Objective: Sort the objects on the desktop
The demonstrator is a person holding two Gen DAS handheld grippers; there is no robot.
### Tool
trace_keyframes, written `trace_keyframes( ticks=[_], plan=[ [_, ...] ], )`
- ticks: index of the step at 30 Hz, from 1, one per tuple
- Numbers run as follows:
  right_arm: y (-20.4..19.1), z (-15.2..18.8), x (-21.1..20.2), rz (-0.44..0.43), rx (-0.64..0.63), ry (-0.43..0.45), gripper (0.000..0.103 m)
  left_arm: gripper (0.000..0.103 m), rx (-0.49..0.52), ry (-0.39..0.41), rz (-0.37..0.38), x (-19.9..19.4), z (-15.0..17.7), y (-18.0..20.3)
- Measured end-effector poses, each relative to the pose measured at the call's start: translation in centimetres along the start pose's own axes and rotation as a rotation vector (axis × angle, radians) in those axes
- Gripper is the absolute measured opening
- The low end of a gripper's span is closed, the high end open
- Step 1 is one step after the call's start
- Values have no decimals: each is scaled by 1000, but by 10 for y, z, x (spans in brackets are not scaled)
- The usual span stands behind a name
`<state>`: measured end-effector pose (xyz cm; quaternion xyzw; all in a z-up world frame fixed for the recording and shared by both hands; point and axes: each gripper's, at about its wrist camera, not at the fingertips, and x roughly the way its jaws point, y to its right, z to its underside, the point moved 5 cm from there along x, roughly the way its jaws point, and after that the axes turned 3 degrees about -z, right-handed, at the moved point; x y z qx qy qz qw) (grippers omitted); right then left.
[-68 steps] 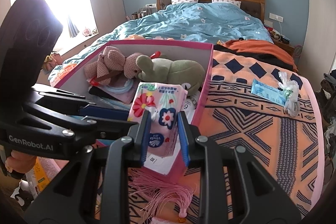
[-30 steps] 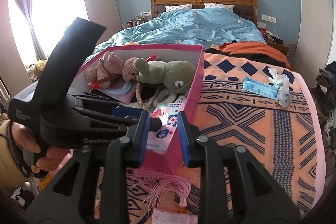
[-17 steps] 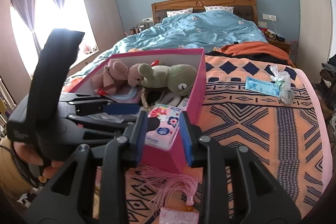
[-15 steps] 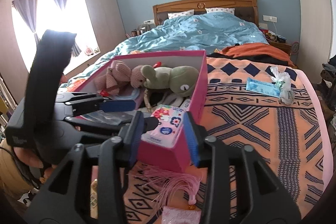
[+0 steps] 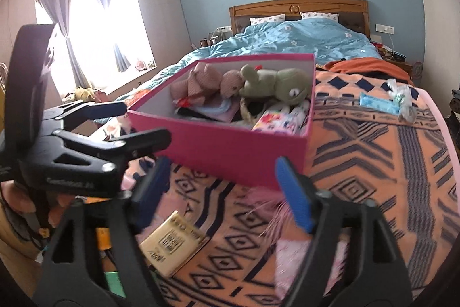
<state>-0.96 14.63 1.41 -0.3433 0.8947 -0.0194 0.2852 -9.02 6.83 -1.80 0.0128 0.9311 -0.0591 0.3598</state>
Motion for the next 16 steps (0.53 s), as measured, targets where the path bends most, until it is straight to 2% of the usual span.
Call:
trace_keyframes(
  ticks=[7, 11, 16],
  plan=[
    [-17, 17, 7, -1, -6, -37, 87, 103, -51, -30, -21, -5, 29, -13],
    [-24, 21, 8, 2, -25, -50, 92, 103, -80, -43, -11, -8, 39, -18],
    [-25, 24, 8, 14, -20, -50, 92, 103, -96, -32, -8, -16, 44, -22]
  ],
)
